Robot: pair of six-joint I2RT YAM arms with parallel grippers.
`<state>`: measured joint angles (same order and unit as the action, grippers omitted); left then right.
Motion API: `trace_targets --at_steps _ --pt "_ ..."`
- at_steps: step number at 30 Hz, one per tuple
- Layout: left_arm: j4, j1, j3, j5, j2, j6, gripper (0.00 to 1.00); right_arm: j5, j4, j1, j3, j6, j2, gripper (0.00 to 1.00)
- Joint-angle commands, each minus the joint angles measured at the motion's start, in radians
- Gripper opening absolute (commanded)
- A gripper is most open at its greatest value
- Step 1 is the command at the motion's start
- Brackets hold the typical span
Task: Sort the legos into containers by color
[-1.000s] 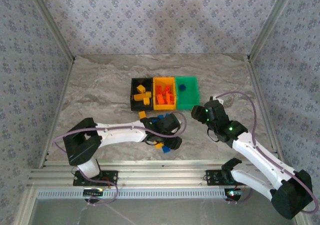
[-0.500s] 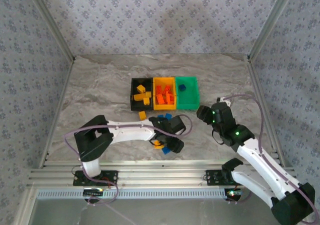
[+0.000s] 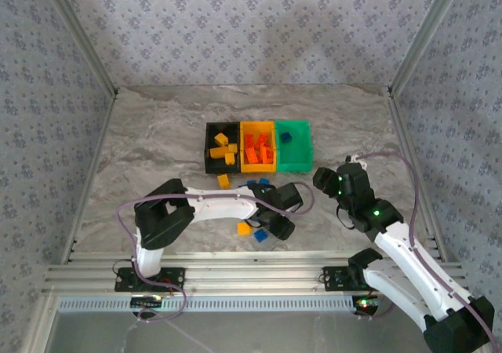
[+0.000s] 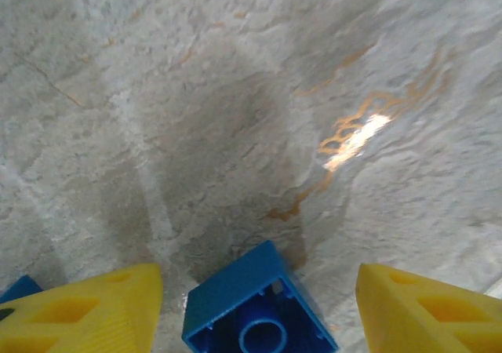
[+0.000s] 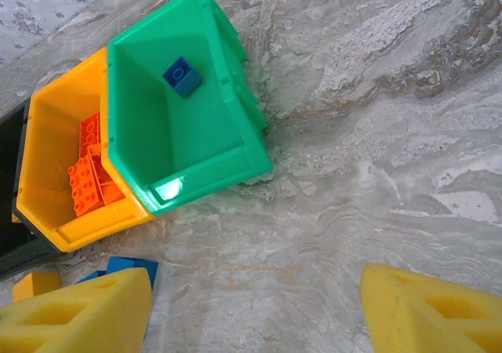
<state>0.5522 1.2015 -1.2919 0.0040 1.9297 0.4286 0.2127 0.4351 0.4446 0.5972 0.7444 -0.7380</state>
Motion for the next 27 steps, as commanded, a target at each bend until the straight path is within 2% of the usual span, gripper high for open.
trace_targets --at_steps 1,6,16,22,27 --pt "0.081 0.042 -0.039 -0.092 0.045 -0.037 0.63 -0.003 0.024 -0.009 -0.007 0.002 0.024 0.73" --pt "0.084 0.05 -0.022 -0.141 0.043 -0.028 0.52 -0.007 0.023 -0.02 -0.007 0.001 0.032 0.73" --pt "0.023 0.042 0.014 -0.144 -0.021 -0.015 0.38 0.005 0.022 -0.023 -0.011 0.014 0.034 0.73" --pt "-0.061 -0.045 0.084 -0.114 -0.146 0.026 0.32 0.005 0.017 -0.024 -0.018 0.02 0.038 0.73" --pt "-0.109 -0.099 0.114 -0.169 -0.277 0.024 0.32 0.007 0.014 -0.026 -0.022 0.021 0.044 0.73"
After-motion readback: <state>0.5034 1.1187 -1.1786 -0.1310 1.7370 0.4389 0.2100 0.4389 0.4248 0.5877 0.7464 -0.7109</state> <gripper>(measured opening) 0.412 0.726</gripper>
